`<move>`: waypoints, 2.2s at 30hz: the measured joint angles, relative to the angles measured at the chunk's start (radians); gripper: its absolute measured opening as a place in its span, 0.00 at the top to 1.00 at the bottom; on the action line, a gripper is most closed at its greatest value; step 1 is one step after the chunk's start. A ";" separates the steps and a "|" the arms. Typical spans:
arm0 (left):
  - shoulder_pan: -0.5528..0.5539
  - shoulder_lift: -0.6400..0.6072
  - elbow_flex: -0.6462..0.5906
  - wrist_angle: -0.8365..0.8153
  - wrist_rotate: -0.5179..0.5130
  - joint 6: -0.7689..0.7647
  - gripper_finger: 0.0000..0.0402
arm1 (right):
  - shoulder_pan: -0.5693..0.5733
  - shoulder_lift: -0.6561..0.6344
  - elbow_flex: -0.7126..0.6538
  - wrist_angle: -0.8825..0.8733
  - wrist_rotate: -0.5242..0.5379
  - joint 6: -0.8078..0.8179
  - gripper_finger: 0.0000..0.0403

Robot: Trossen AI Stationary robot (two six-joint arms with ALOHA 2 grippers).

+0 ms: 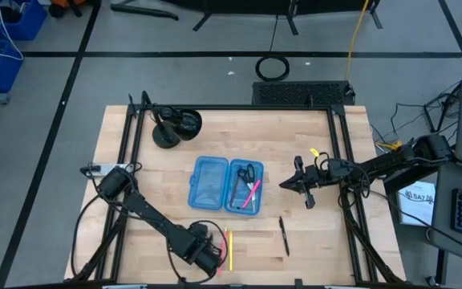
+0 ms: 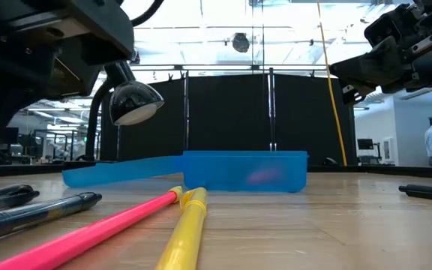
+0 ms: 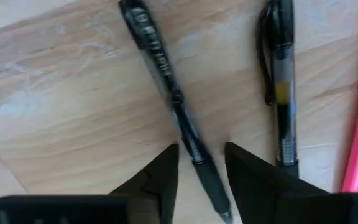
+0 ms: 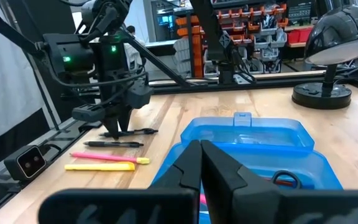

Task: Pick & place school supplies into a supply box
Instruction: Put the left black pen into the blue box

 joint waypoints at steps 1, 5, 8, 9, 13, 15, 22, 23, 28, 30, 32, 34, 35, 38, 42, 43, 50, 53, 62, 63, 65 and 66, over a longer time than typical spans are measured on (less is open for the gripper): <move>-0.005 0.000 -0.010 0.003 0.004 -0.004 0.69 | 0.000 0.000 0.000 -0.003 0.000 0.000 0.99; -0.019 -0.001 -0.038 0.012 0.001 -0.006 0.77 | 0.000 0.000 0.000 -0.011 0.000 -0.001 0.99; -0.019 -0.003 -0.051 0.039 -0.001 0.027 0.84 | 0.000 0.000 0.000 -0.011 0.000 -0.001 0.99; -0.019 -0.003 -0.051 0.048 -0.006 0.038 0.87 | 0.000 0.000 0.000 -0.011 0.000 -0.001 0.99; -0.019 -0.003 -0.044 0.049 -0.055 0.053 0.94 | 0.000 0.000 0.000 -0.011 0.000 0.001 0.99; -0.024 -0.010 -0.044 0.048 -0.090 0.047 0.94 | 0.000 0.000 0.000 -0.011 0.000 0.001 0.99; -0.039 -0.051 -0.049 0.041 -0.151 0.039 0.92 | 0.000 0.000 0.000 -0.011 0.000 0.002 0.99; -0.043 -0.056 -0.049 0.038 -0.169 0.039 0.93 | 0.000 0.000 0.000 -0.011 0.000 0.002 0.99; -0.046 -0.097 -0.052 0.004 -0.293 0.018 0.94 | 0.000 0.000 0.000 -0.011 0.000 0.002 0.99; -0.050 -0.118 -0.050 -0.003 -0.296 0.019 0.94 | 0.000 0.000 0.000 -0.011 0.000 0.002 0.99; -0.052 -0.142 -0.050 -0.017 -0.314 0.026 0.94 | 0.000 0.000 0.000 -0.011 0.000 0.002 0.99; -0.050 -0.172 -0.050 -0.012 -0.351 0.039 0.94 | 0.000 0.000 0.000 -0.013 0.000 0.002 0.99; -0.049 -0.190 -0.050 -0.007 -0.374 0.053 0.94 | 0.000 0.000 0.000 -0.015 0.000 0.001 0.99; -0.039 -0.250 -0.049 -0.007 -0.451 0.100 0.94 | 0.000 0.000 0.000 -0.018 0.001 0.001 0.99; -0.007 -0.332 -0.048 0.000 -0.526 0.205 0.94 | 0.000 0.000 0.000 -0.018 0.002 0.000 0.99; 0.005 -0.348 -0.047 0.002 -0.537 0.239 0.94 | 0.000 0.000 0.000 -0.018 0.002 0.001 0.99; 0.129 -0.419 -0.046 0.101 -0.523 0.554 0.94 | 0.000 0.000 0.000 -0.018 0.003 0.002 0.99; 0.205 -0.419 -0.046 0.183 -0.486 0.673 0.94 | 0.000 0.000 0.000 -0.022 0.003 0.002 0.99; 0.411 -0.410 -0.046 0.339 -0.340 0.821 0.94 | 0.000 0.000 0.000 -0.031 0.003 0.002 0.99; 0.425 -0.410 -0.045 0.340 -0.341 0.810 0.94 | 0.000 0.000 0.000 -0.034 0.003 0.002 0.99; 0.445 -0.410 -0.045 0.330 -0.340 0.794 0.94 | 0.000 0.000 0.000 -0.042 0.002 0.002 0.99; 0.455 -0.410 -0.045 0.327 -0.339 0.782 0.94 | 0.000 0.000 0.000 -0.045 0.002 0.002 0.99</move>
